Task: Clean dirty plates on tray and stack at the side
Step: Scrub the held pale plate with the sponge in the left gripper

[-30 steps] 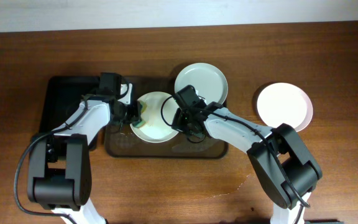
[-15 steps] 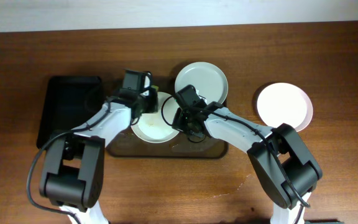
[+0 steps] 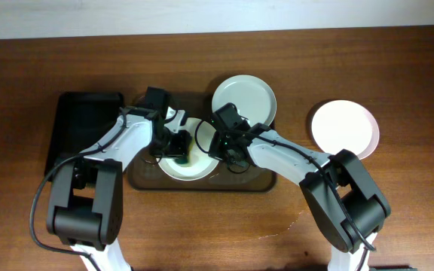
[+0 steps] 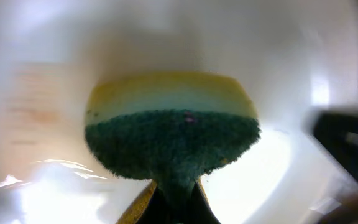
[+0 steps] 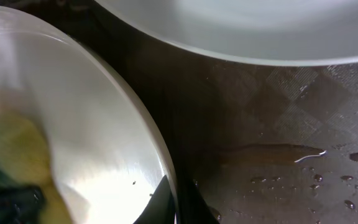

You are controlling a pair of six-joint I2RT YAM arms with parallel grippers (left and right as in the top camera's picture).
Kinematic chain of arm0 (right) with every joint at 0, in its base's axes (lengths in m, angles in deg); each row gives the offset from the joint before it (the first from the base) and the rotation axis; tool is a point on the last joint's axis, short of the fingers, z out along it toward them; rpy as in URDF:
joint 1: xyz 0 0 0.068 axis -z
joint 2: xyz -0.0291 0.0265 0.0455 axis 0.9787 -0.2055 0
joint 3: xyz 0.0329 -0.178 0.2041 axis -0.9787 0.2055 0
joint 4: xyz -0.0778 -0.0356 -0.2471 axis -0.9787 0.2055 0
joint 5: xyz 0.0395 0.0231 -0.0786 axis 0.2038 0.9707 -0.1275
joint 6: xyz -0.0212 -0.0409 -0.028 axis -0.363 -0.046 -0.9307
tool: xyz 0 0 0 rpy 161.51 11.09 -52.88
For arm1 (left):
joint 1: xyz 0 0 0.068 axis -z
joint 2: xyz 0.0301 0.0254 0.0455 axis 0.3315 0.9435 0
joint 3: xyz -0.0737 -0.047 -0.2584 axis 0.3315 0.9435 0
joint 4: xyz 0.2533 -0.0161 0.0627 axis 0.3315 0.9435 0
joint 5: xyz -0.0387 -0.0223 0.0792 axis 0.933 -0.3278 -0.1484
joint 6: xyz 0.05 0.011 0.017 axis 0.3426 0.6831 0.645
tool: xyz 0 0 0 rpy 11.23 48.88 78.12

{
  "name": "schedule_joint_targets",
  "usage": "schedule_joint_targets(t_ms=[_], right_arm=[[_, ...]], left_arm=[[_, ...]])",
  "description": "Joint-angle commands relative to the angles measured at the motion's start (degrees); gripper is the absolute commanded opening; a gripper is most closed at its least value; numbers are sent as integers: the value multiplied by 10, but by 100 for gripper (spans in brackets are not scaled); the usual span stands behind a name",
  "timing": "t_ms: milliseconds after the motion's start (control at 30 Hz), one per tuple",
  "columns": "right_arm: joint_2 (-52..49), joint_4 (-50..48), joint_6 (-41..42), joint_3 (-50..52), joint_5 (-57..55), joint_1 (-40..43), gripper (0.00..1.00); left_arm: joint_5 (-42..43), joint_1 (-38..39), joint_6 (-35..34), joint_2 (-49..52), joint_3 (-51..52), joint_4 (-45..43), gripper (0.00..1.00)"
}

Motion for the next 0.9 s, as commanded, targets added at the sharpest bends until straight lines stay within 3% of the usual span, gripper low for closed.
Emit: schedule_joint_targets(t_ms=[0, 300, 500, 567, 733, 867], right_arm=[[-11, -1, 7, -4, -8, 2, 4], [-11, -1, 5, -4, -4, 2, 4], [-11, 0, 3, -4, -2, 2, 4], [-11, 0, 1, -4, 0, 2, 4], [-11, 0, 1, -4, 1, 2, 4], [-11, 2, -8, -4, 17, 3, 4]], left_arm=[[150, 7, 26, 12, 2, -5, 1], [45, -16, -51, 42, 2, -133, 1], [-198, -39, -125, 43, 2, -179, 1], [-228, -39, -125, 44, 2, -179, 1], [-207, -39, -122, 44, 2, -126, 1], [4, -49, -82, 44, -17, -26, 1]])
